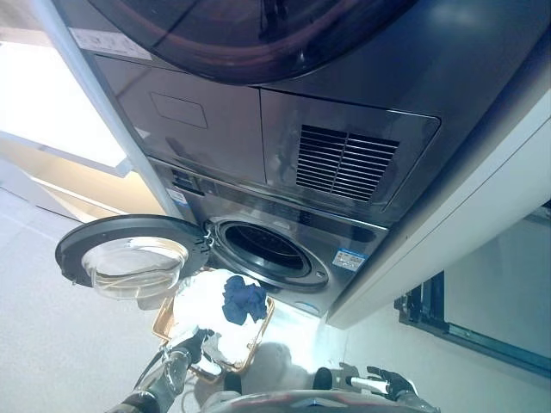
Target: Put the clothes in the basket into the washing machine.
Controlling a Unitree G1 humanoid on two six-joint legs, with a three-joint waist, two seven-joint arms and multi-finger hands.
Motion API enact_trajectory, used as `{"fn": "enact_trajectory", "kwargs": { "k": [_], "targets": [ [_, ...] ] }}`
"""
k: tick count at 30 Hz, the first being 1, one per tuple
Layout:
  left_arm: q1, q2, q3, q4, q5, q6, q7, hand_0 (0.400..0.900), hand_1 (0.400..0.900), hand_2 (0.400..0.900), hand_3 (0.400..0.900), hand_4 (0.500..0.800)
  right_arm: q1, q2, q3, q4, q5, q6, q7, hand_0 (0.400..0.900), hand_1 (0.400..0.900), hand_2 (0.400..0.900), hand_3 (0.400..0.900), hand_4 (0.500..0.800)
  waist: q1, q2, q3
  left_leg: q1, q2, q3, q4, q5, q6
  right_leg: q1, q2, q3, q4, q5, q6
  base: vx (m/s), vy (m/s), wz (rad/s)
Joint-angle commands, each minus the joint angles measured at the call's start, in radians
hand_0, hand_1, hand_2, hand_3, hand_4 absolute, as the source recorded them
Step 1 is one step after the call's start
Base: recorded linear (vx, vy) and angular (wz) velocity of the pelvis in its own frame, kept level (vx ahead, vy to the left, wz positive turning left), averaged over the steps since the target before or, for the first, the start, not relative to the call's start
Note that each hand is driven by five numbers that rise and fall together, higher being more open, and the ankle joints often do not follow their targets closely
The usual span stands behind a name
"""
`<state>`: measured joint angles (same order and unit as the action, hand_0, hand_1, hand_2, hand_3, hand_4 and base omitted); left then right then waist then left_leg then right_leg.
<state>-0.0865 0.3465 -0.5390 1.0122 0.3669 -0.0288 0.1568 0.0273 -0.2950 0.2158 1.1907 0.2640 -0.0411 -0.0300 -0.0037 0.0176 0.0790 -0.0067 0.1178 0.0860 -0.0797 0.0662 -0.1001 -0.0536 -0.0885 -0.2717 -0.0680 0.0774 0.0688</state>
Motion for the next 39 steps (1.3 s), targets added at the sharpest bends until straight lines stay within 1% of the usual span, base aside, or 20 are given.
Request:
{"fn": "enact_trajectory", "kwargs": {
  "k": [1,2,3,4,5,6,7,9,12,14,16,19,23,26,31,33,36,37,38,39],
  "targets": [
    [-0.237,0.066,-0.073,0.017,0.092,-0.038,0.145,0.900,0.900,0.900,0.900,0.800,-0.130,-0.020,0.060,-0.010,0.080,-0.072,-0.062,0.900,0.900,0.900,0.900,0.800,-0.020,-0.033,0.122,-0.112,-0.025,0.027,0.019,0.013,0.019,-0.103,-0.037,0.067,0.135,-0.022,0.095,-0.38,0.033,-0.28],
    [-0.283,0.074,-0.108,0.020,0.113,-0.042,0.175,0.900,0.900,0.900,0.900,0.800,-0.156,-0.027,0.063,-0.010,0.100,-0.085,-0.074,0.900,0.900,0.900,0.900,0.800,-0.025,-0.038,0.146,-0.165,-0.026,0.030,0.055,0.011,0.018,-0.146,-0.040,0.075,0.151,-0.016,0.092,-0.27,0.026,-0.18],
    [-0.318,0.077,-0.127,0.028,0.124,-0.037,0.194,0.900,0.900,0.900,0.900,0.800,-0.173,-0.029,0.066,-0.008,0.113,-0.093,-0.084,0.900,0.900,0.900,0.900,0.800,-0.027,-0.040,0.155,-0.216,-0.032,0.030,0.089,0.006,0.018,-0.185,-0.041,0.076,0.162,-0.011,0.091,-0.16,0.011,-0.07],
    [-0.351,0.068,-0.145,0.057,0.138,-0.022,0.212,0.900,0.900,0.900,0.900,0.800,-0.187,-0.028,0.069,0.001,0.126,-0.097,-0.101,0.900,0.900,0.900,0.900,0.800,-0.035,-0.043,0.165,-0.254,-0.035,0.034,0.113,0.003,0.017,-0.213,-0.044,0.073,0.168,-0.004,0.091,-0.08,0.009,-0.02],
    [-0.376,0.067,-0.155,0.068,0.142,-0.015,0.229,0.900,0.900,0.900,0.900,0.800,-0.195,-0.031,0.071,0.002,0.132,-0.102,-0.110,0.900,0.900,0.900,0.900,0.800,-0.039,-0.042,0.167,-0.293,-0.039,0.033,0.139,-0.002,0.017,-0.245,-0.048,0.074,0.174,-0.001,0.091,-0.05,0.011,-0.04],
    [-0.409,0.064,-0.174,0.083,0.170,-0.002,0.253,0.900,0.900,0.900,0.900,0.800,-0.206,-0.033,0.066,0.010,0.144,-0.107,-0.131,0.900,0.900,0.900,0.900,0.800,-0.050,-0.044,0.175,-0.324,-0.041,0.037,0.152,-0.003,0.016,-0.275,-0.047,0.073,0.180,0.005,0.091,-0.08,0.024,-0.10],
    [-0.445,0.066,-0.185,0.093,0.168,0.000,0.268,0.900,0.900,0.900,0.900,0.800,-0.218,-0.035,0.065,0.014,0.151,-0.117,-0.141,0.900,0.900,0.900,0.900,0.800,-0.059,-0.042,0.183,-0.360,-0.037,0.041,0.168,-0.006,0.015,-0.317,-0.051,0.074,0.192,0.009,0.092,-0.11,0.023,-0.14],
    [-0.509,0.087,-0.210,0.097,0.185,0.010,0.300,0.900,0.900,0.900,0.900,0.800,-0.237,-0.045,0.069,0.008,0.164,-0.127,-0.163,0.900,0.900,0.900,0.900,0.800,-0.073,-0.040,0.192,-0.432,-0.031,0.045,0.201,-0.006,0.014,-0.388,-0.055,0.080,0.215,0.014,0.091,-0.10,0.012,-0.09],
    [-0.606,0.126,-0.245,0.102,0.207,0.027,0.315,0.900,0.900,0.900,0.900,0.800,-0.248,-0.057,0.063,0.002,0.182,-0.142,-0.181,0.900,0.900,0.900,0.900,0.800,-0.090,-0.034,0.201,-0.516,-0.025,0.041,0.238,-0.009,0.012,-0.477,-0.064,0.079,0.250,0.016,0.091,-0.06,-0.002,0.00],
    [-0.652,0.138,-0.257,0.102,0.224,0.040,0.331,0.900,0.900,0.900,0.900,0.800,-0.246,-0.058,0.056,-0.004,0.188,-0.146,-0.186,0.900,0.900,0.900,0.900,0.800,-0.099,-0.030,0.202,-0.564,-0.023,0.040,0.258,-0.016,0.011,-0.525,-0.067,0.079,0.271,0.013,0.093,-0.04,-0.017,0.01],
    [-0.688,0.154,-0.261,0.106,0.219,0.041,0.348,0.900,0.900,0.900,0.900,0.800,-0.235,-0.052,0.067,-0.022,0.187,-0.159,-0.192,0.900,0.900,0.900,0.900,0.800,-0.109,-0.026,0.207,-0.601,-0.020,0.039,0.275,-0.019,0.013,-0.567,-0.066,0.082,0.289,0.013,0.092,-0.03,-0.001,-0.07],
    [-0.739,0.160,-0.275,0.116,0.225,0.062,0.365,0.900,0.900,0.900,0.900,0.800,-0.230,-0.048,0.071,-0.048,0.203,-0.174,-0.204,0.900,0.900,0.900,0.900,0.800,-0.120,-0.022,0.205,-0.644,-0.019,0.034,0.296,-0.028,0.015,-0.613,-0.069,0.086,0.304,0.013,0.092,-0.01,0.000,-0.02],
    [-0.800,0.175,-0.294,0.130,0.225,0.064,0.368,0.900,0.900,0.900,0.900,0.800,-0.245,-0.046,0.080,-0.074,0.214,-0.188,-0.211,0.900,0.900,0.900,0.900,0.800,-0.138,-0.016,0.204,-0.712,-0.010,0.030,0.327,-0.037,0.016,-0.673,-0.071,0.089,0.315,0.016,0.094,-0.02,-0.001,-0.04],
    [-0.840,0.189,-0.309,0.134,0.213,0.060,0.348,0.900,0.900,0.900,0.900,0.800,-0.258,-0.051,0.079,-0.089,0.227,-0.192,-0.213,0.900,0.900,0.900,0.900,0.800,-0.147,-0.013,0.204,-0.758,-0.008,0.028,0.359,-0.048,0.019,-0.715,-0.074,0.092,0.338,0.011,0.095,0.00,-0.002,-0.02],
    [-0.868,0.206,-0.322,0.149,0.211,0.062,0.339,0.900,0.900,0.900,0.900,0.800,-0.254,-0.063,0.070,-0.104,0.244,-0.199,-0.206,0.900,0.900,0.900,0.900,0.800,-0.159,-0.014,0.201,-0.816,0.000,0.022,0.403,-0.062,0.019,-0.767,-0.078,0.088,0.369,0.009,0.094,0.00,-0.009,0.02],
    [-0.892,0.226,-0.327,0.160,0.197,0.056,0.328,0.900,0.900,0.900,0.900,0.800,-0.267,-0.072,0.064,-0.112,0.263,-0.209,-0.208,0.900,0.900,0.900,0.900,0.800,-0.164,-0.016,0.199,-0.871,0.004,0.015,0.439,-0.073,0.021,-0.818,-0.081,0.089,0.395,0.007,0.093,0.00,0.000,0.00],
    [-0.904,0.252,-0.328,0.149,0.178,0.051,0.326,0.900,0.900,0.900,0.900,0.800,-0.267,-0.076,0.057,-0.121,0.286,-0.217,-0.210,0.900,0.900,0.900,0.900,0.800,-0.167,-0.019,0.200,-0.928,0.006,0.013,0.490,-0.087,0.023,-0.865,-0.086,0.090,0.429,0.003,0.094,0.00,0.000,0.00],
    [-0.904,0.252,-0.328,0.149,0.178,0.051,0.326,0.900,0.900,0.900,0.900,0.800,-0.267,-0.076,0.057,-0.121,0.286,-0.217,-0.210,0.900,0.900,0.900,0.900,0.800,-0.167,-0.018,0.198,-0.932,0.007,0.012,0.492,-0.088,0.023,-0.868,-0.086,0.089,0.430,0.003,0.094,0.08,-0.005,-0.03],
    [-0.909,0.254,-0.328,0.153,0.175,0.051,0.325,0.900,0.900,0.900,0.900,0.800,-0.266,-0.075,0.055,-0.125,0.289,-0.220,-0.208,0.900,0.900,0.900,0.900,0.800,-0.165,-0.017,0.196,-0.943,0.014,0.007,0.523,-0.131,0.017,-0.883,-0.080,0.093,0.464,-0.034,0.102,0.10,0.009,-0.06],
    [-0.915,0.258,-0.330,0.154,0.174,0.052,0.325,0.900,0.900,0.900,0.900,0.800,-0.269,-0.074,0.053,-0.125,0.297,-0.221,-0.211,0.900,0.900,0.900,0.900,0.800,-0.164,-0.016,0.194,-0.961,0.013,0.005,0.543,-0.140,0.018,-0.902,-0.080,0.095,0.481,-0.038,0.103,0.09,0.013,-0.09]
  ]
}}
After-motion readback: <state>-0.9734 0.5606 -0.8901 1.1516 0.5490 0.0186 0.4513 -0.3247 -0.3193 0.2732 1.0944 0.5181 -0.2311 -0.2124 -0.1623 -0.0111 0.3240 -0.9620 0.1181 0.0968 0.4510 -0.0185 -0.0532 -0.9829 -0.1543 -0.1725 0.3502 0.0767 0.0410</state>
